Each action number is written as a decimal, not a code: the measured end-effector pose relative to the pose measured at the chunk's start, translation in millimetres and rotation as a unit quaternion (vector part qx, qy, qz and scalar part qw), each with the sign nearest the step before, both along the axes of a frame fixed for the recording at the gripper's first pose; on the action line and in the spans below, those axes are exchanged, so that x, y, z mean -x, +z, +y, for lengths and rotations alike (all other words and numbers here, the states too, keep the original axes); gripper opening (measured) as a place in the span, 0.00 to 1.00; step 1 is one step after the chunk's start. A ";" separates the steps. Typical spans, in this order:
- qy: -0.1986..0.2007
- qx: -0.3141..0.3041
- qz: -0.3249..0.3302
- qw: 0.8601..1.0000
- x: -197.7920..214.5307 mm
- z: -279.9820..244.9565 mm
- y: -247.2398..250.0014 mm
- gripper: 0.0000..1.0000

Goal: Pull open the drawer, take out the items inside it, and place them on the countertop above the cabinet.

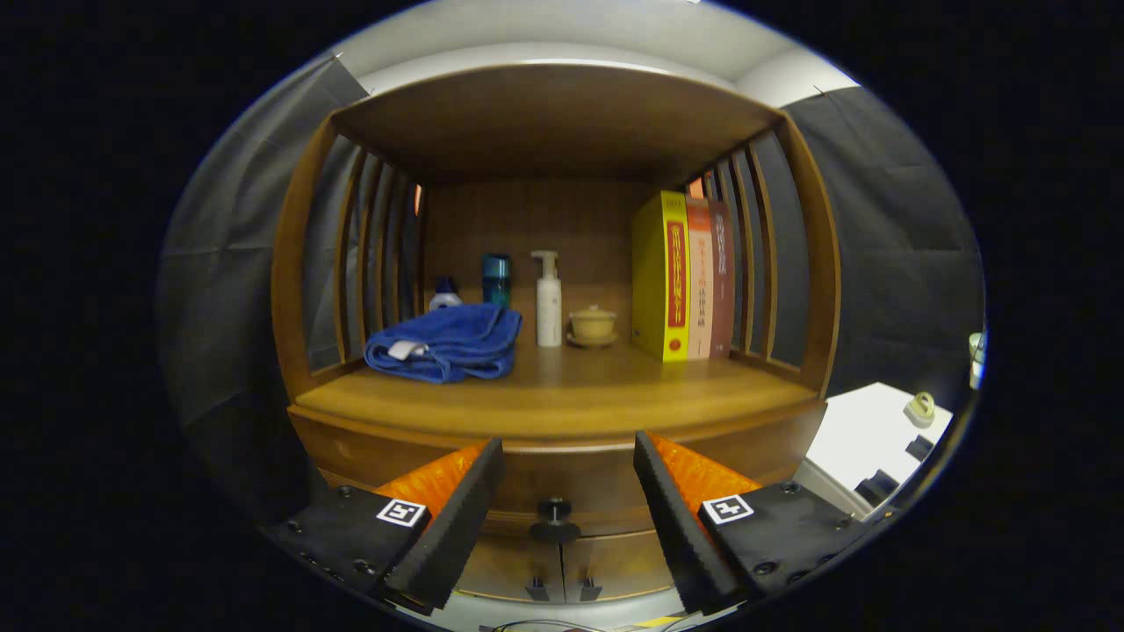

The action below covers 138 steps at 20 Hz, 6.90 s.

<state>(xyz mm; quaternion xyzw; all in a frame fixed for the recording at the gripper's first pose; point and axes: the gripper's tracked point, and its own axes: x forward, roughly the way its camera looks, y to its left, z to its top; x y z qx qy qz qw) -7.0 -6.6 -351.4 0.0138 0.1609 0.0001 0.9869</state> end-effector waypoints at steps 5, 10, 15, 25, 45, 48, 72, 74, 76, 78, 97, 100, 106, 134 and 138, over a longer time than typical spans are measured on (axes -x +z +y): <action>-0.014 -0.014 0.044 0.999 5.0 0.9 -56.9 0.92; -0.006 -0.022 0.063 0.998 -1.7 11.2 -76.5 0.67; 0.008 -0.005 0.088 0.996 4.3 12.3 -83.9 0.38; 0.004 0.002 0.125 0.992 79.0 8.8 -59.0 0.35; -0.002 -0.002 0.149 0.989 165.0 0.1 -43.0 0.35; -0.003 -0.011 0.148 0.989 176.3 -3.1 -39.9 0.35; -0.004 -0.032 0.039 0.999 177.1 -19.6 98.4 0.99; 0.007 -0.034 0.034 0.999 166.8 -11.8 122.4 0.99; 0.012 -0.028 0.034 0.999 151.4 -6.4 140.1 0.99; 0.022 -0.010 0.034 0.999 131.6 -0.8 150.1 0.98; 0.011 0.021 0.342 0.939 -8.8 0.8 -54.6 0.98; 0.000 0.030 0.375 0.927 -9.8 -8.0 -83.5 0.98; -0.003 0.031 0.436 0.899 5.9 -15.1 -121.7 0.98; 0.033 -0.008 0.399 0.916 35.6 -28.8 5.2 0.40; 0.040 -0.003 0.384 0.922 6.9 -26.3 28.9 0.40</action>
